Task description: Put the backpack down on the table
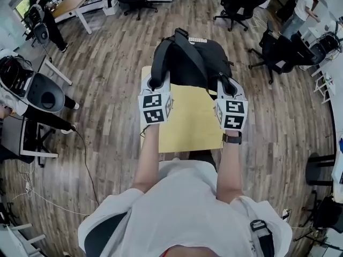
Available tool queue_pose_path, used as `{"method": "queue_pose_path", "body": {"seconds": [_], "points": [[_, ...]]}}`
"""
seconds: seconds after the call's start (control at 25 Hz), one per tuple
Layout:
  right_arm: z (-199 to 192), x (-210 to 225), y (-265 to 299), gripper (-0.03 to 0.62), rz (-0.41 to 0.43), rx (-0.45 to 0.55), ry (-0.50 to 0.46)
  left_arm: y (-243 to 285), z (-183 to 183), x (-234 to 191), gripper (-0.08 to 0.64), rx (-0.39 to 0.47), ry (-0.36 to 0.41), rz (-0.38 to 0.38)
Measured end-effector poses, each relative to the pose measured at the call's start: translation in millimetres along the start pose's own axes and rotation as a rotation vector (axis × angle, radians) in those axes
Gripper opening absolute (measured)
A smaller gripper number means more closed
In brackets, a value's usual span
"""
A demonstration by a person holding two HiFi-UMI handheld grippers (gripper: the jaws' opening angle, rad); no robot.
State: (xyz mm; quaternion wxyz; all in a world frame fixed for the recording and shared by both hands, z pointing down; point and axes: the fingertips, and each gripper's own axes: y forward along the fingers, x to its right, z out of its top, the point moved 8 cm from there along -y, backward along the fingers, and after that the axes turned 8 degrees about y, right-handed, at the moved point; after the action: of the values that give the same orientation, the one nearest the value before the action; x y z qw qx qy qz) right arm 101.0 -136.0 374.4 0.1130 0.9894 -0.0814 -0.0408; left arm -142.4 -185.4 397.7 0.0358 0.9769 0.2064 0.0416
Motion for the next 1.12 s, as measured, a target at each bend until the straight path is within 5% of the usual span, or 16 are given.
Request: {"method": "queue_pose_path", "body": {"seconds": [1.12], "points": [[-65,77,130,0.025,0.063,-0.225,0.062,130,-76,20,0.104,-0.204,-0.031,0.045]]}}
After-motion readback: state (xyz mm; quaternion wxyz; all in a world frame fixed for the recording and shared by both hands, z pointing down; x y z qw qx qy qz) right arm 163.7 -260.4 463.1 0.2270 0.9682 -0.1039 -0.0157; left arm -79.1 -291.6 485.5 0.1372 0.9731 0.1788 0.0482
